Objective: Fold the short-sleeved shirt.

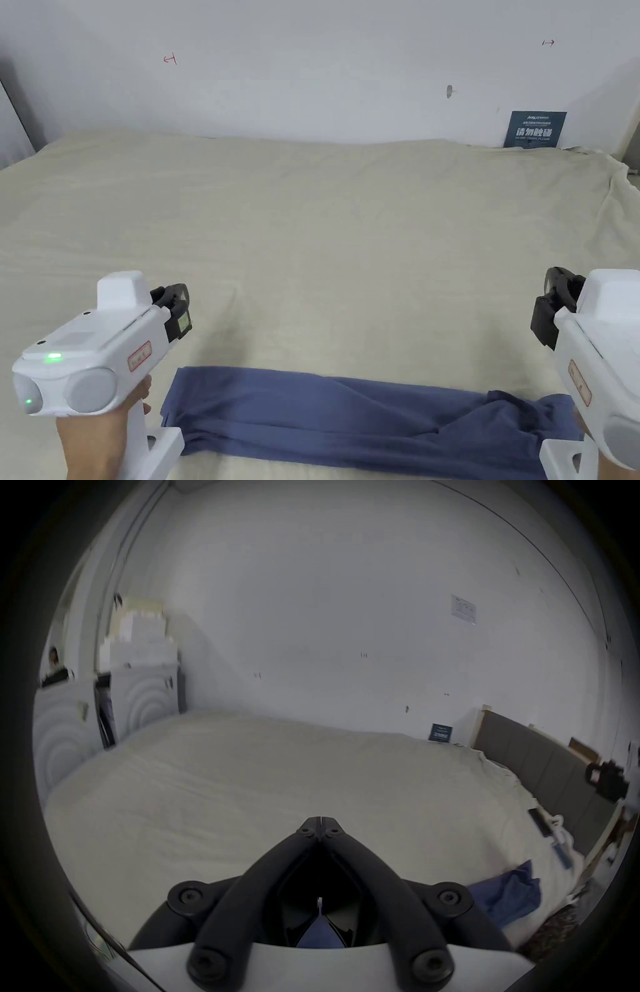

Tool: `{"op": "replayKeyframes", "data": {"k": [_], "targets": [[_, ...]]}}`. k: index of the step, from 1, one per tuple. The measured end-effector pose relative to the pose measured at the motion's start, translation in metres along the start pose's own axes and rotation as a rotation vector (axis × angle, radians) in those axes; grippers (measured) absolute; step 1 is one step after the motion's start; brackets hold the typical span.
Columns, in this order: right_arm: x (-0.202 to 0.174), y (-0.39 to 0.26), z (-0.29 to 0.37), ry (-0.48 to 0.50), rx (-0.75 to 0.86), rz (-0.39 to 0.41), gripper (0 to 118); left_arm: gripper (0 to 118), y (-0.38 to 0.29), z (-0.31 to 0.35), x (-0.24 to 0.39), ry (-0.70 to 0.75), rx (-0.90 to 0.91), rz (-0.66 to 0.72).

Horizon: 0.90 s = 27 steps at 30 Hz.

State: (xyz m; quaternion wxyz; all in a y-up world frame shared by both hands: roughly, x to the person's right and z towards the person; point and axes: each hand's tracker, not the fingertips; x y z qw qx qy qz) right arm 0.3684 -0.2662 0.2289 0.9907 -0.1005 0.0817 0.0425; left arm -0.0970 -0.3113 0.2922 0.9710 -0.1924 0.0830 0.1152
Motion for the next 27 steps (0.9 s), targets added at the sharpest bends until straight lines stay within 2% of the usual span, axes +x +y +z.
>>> {"op": "replayKeyframes", "data": {"k": [6,14,16,17,19,21,27], "targets": [[0.000,-0.005,-0.006,0.007,-0.030,0.001,0,0,-0.004,-0.021,-0.054,-0.139,-0.208,0.200],[-0.005,-0.013,-0.015,-0.001,-0.075,0.015,0,1,-0.033,-0.056,-0.117,-0.221,-0.478,0.315],[-0.006,-0.018,-0.019,-0.003,-0.091,0.013,0,11,-0.044,-0.063,-0.128,-0.211,-0.537,0.354],[-0.010,-0.018,-0.018,-0.002,-0.099,0.011,0,21,-0.049,-0.068,-0.133,-0.203,-0.559,0.367],[-0.013,-0.021,-0.021,-0.002,-0.115,0.011,0,65,-0.059,-0.069,-0.133,-0.176,-0.576,0.375],[-0.017,-0.023,-0.022,-0.001,-0.131,0.013,0,93,-0.068,-0.075,-0.137,-0.147,-0.608,0.384],[-0.021,-0.028,-0.029,-0.008,-0.163,0.012,0,96,-0.084,-0.102,-0.161,-0.135,-0.643,0.410]]}}
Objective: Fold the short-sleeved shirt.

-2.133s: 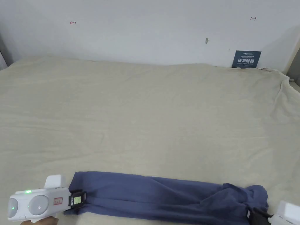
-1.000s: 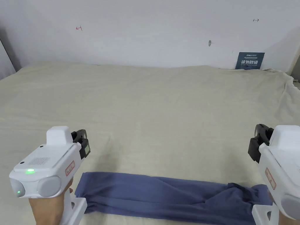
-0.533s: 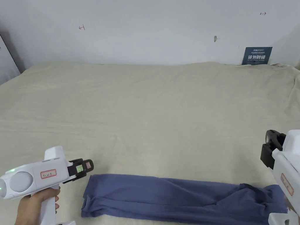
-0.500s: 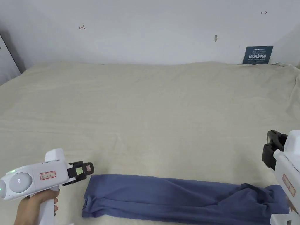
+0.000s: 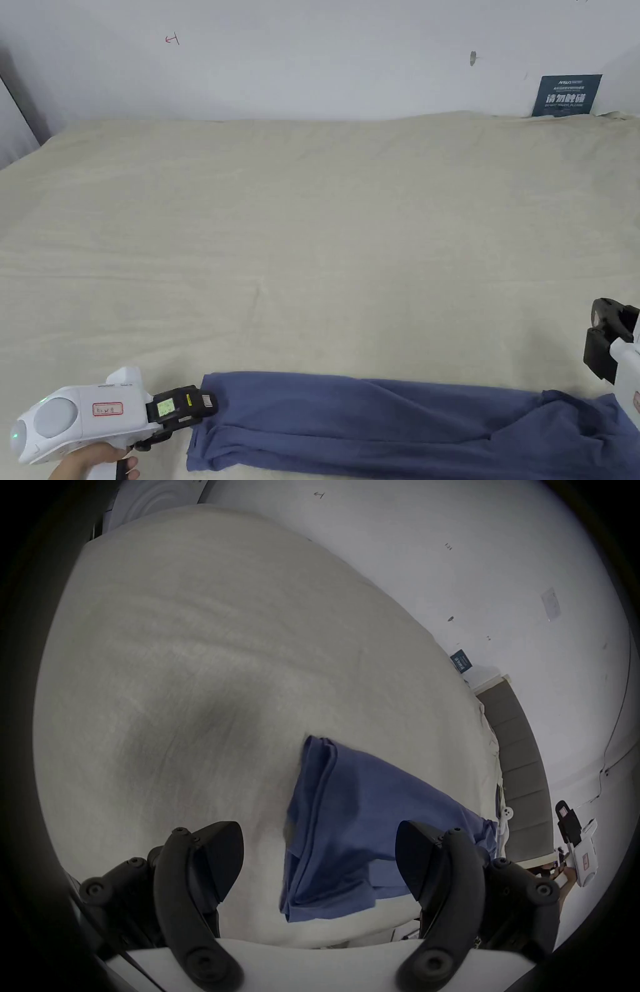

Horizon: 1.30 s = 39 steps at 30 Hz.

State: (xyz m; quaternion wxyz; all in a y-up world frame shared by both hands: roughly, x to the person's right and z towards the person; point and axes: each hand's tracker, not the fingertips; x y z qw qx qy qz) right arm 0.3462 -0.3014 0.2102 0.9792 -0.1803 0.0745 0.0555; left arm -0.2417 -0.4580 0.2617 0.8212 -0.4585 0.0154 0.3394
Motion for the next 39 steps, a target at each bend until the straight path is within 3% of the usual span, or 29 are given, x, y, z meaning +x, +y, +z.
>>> {"op": "replayKeyframes", "data": {"k": [11,15,19,22,30,35,39], "targets": [[0.004,-0.001,-0.005,-0.026,-0.027,0.002,0,94,0.006,-0.030,0.013,-0.024,-0.036,-0.077],[0.006,-0.003,-0.006,-0.030,-0.031,-0.001,0,75,0.001,-0.035,0.022,0.012,-0.046,-0.157],[0.007,-0.003,-0.007,-0.029,-0.031,-0.008,0,27,0.000,-0.029,0.018,0.079,-0.031,-0.207],[0.008,-0.004,-0.008,-0.027,-0.032,-0.015,0,9,-0.001,-0.028,0.015,0.009,-0.051,-0.151],[0.011,-0.001,-0.006,-0.023,-0.025,-0.033,0,4,-0.003,-0.008,0.036,-0.009,-0.004,-0.215],[0.015,0.004,-0.001,-0.020,-0.005,-0.036,0,3,0.014,0.022,0.028,-0.010,0.021,-0.171],[0.021,0.006,0.003,-0.021,0.006,-0.045,0,3,0.016,0.042,0.031,0.079,0.039,-0.190]]}}
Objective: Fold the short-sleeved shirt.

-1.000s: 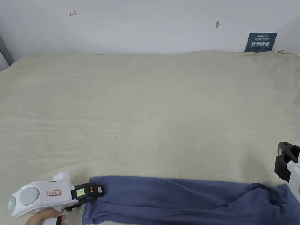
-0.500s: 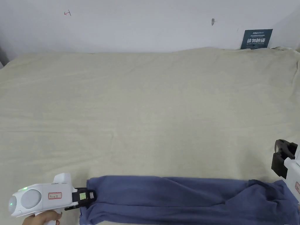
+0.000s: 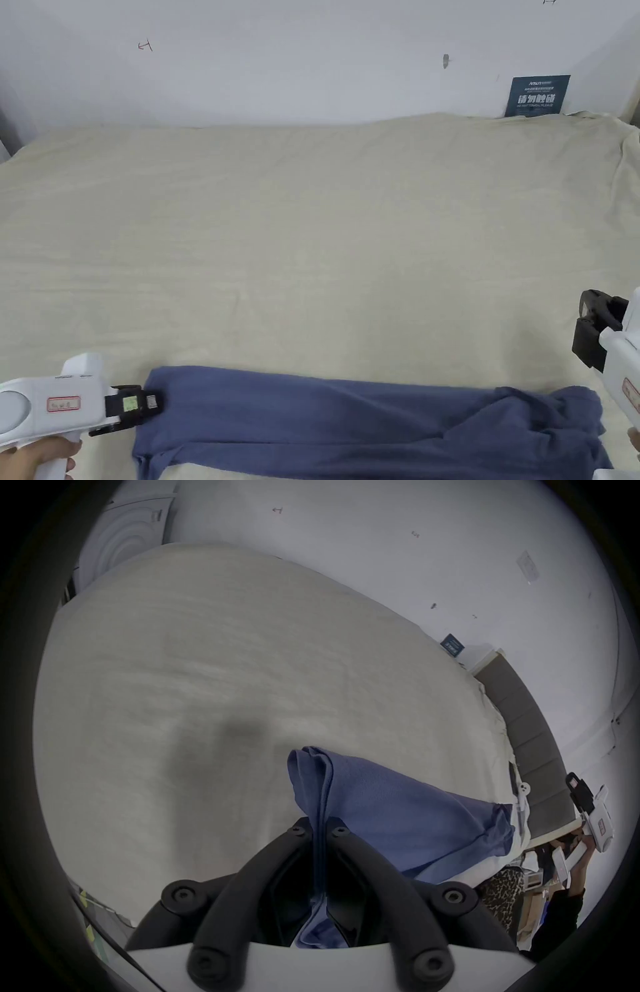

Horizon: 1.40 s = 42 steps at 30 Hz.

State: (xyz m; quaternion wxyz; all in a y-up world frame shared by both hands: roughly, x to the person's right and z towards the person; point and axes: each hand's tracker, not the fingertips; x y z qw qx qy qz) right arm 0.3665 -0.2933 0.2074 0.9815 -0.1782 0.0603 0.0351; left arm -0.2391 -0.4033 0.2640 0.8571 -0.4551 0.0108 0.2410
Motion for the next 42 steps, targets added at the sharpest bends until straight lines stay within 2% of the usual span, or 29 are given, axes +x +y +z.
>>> {"op": "replayKeyframes", "data": {"k": [4,7,11,16,25,29,38,39,41,42], "targets": [[0.006,0.001,0.004,0.003,0.011,-0.005,0,3,0.001,0.016,-0.004,0.067,0.015,0.045],[0.010,0.001,0.008,0.005,0.015,-0.005,0,3,0.002,0.025,0.017,0.069,0.021,0.033],[0.015,0.001,0.013,0.013,0.020,-0.016,0,3,0.002,0.031,0.072,0.082,0.013,-0.035],[0.021,0.000,0.020,0.021,0.027,-0.018,0,3,-0.006,0.024,0.149,0.024,-0.020,-0.175],[0.040,-0.003,0.035,0.005,0.034,-0.031,0,3,-0.025,-0.055,0.235,-0.066,-0.129,-0.295],[0.047,-0.006,0.038,-0.008,0.031,-0.036,0,3,-0.038,-0.088,0.264,-0.096,-0.170,-0.281],[0.054,-0.013,0.042,-0.022,0.014,-0.039,0,4,-0.073,-0.163,0.295,0.041,-0.251,-0.307],[0.051,-0.012,0.044,-0.022,0.013,-0.039,0,6,-0.076,-0.167,0.297,0.059,-0.254,-0.337],[0.052,-0.012,0.045,-0.023,0.011,-0.040,0,18,-0.082,-0.166,0.301,0.060,-0.238,-0.355],[0.052,-0.012,0.046,-0.024,0.011,-0.041,0,32,-0.083,-0.164,0.302,0.059,-0.231,-0.352]]}}
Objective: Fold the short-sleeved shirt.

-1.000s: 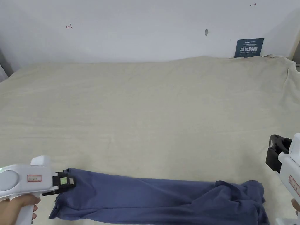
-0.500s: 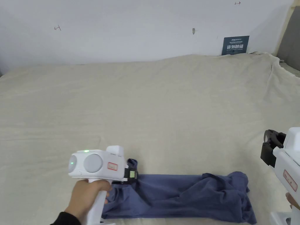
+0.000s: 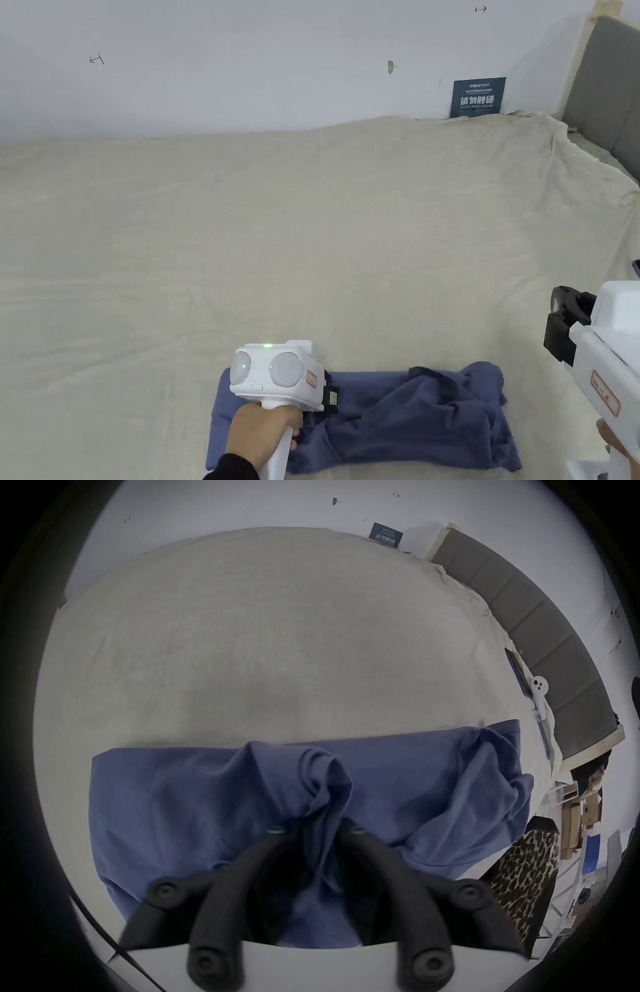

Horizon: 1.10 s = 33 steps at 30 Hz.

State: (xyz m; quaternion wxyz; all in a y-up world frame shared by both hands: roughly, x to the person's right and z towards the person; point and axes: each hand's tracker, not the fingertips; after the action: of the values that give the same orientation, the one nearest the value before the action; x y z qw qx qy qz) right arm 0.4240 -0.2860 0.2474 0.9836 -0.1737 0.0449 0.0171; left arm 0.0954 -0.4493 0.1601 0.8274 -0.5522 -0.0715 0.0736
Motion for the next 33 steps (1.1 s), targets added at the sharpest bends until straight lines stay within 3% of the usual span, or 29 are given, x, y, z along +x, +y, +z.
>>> {"op": "replayKeyframes", "data": {"k": [3,4,8,13,17,18,20,22,23,24,28,33], "targets": [[0.006,-0.001,-0.003,-0.002,0.001,-0.001,0,91,0.002,0.013,0.000,-0.067,0.012,0.019],[0.006,-0.001,-0.003,-0.001,0.002,0.000,0,100,0.002,0.023,0.001,-0.074,0.031,0.025],[0.006,0.003,-0.003,0.000,0.010,0.004,0,101,-0.001,0.078,-0.010,-0.117,0.228,-0.021],[-0.001,0.010,-0.001,0.011,0.026,0.004,0,101,-0.009,0.128,-0.044,0.085,0.433,-0.070],[-0.006,0.011,-0.002,0.019,0.030,0.005,0,100,-0.017,0.132,-0.068,0.240,0.481,-0.095],[-0.007,0.011,-0.002,0.021,0.030,0.004,0,97,-0.021,0.129,-0.074,0.264,0.489,-0.099],[-0.008,0.011,-0.003,0.023,0.028,0.002,0,77,-0.029,0.117,-0.085,0.277,0.502,-0.119],[-0.009,0.010,-0.003,0.023,0.025,0.000,0,27,-0.037,0.100,-0.091,0.300,0.473,-0.153],[-0.009,0.010,-0.003,0.024,0.024,0.000,0,9,-0.040,0.091,-0.092,0.303,0.451,-0.164],[-0.010,0.010,-0.003,0.022,0.021,0.001,0,0,-0.045,0.081,-0.093,0.311,0.437,-0.162],[-0.008,0.008,-0.003,0.016,0.013,0.006,0,0,-0.064,0.049,-0.090,0.286,0.412,-0.150],[-0.001,0.006,-0.001,-0.002,0.007,0.003,0,0,-0.078,0.014,-0.065,0.254,0.341,-0.248]]}}
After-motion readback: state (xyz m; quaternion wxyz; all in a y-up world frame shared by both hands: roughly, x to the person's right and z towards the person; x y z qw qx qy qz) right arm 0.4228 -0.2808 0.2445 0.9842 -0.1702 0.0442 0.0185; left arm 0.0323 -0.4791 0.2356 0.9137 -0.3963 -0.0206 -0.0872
